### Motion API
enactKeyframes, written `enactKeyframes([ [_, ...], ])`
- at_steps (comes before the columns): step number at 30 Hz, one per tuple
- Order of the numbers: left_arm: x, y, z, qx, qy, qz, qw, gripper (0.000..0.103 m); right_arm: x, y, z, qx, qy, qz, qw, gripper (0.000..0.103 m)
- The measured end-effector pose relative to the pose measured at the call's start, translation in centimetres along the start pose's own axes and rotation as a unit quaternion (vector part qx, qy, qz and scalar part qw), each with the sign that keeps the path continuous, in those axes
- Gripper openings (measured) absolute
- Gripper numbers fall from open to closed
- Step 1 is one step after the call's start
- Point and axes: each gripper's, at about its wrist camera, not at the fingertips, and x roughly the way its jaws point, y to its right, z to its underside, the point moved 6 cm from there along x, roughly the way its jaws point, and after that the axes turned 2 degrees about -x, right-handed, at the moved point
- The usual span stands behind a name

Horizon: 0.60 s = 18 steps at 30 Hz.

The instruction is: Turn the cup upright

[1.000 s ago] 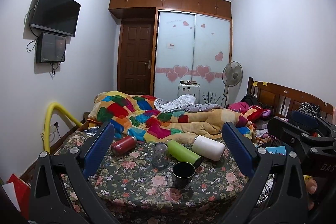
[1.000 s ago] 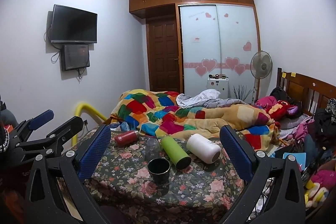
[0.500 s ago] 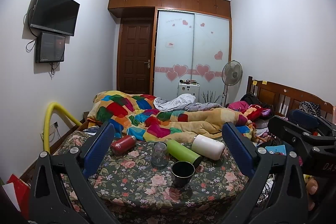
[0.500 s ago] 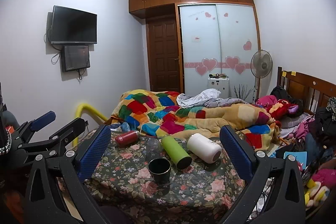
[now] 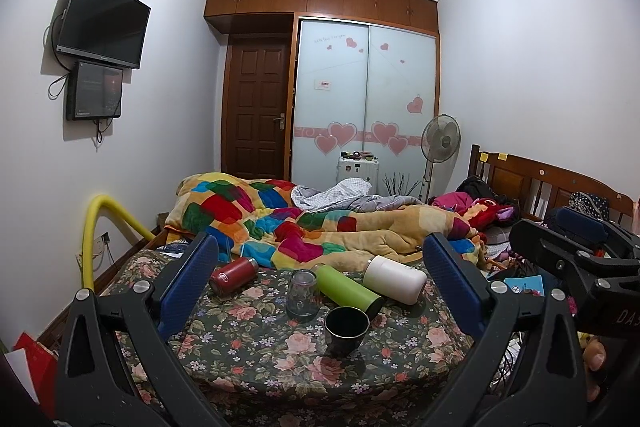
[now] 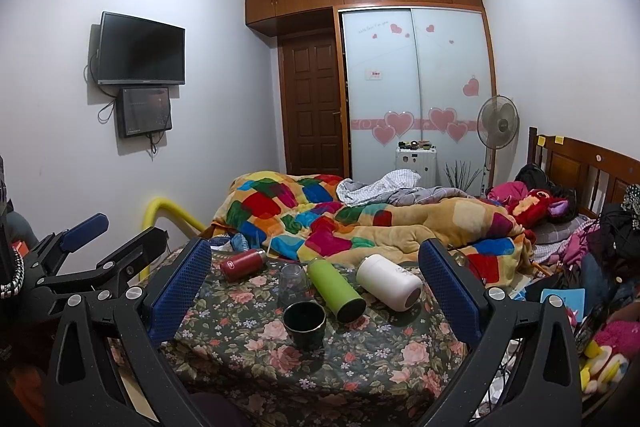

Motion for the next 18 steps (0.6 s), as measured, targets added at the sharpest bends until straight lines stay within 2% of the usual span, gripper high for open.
enactKeyframes([
  [18, 0.28, 0.10, 0.08, 0.001, -0.005, 0.011, 0.9999, 0.103, -0.05, -0.04, 0.02, 0.001, -0.001, 0.000, 1.000, 0.103],
])
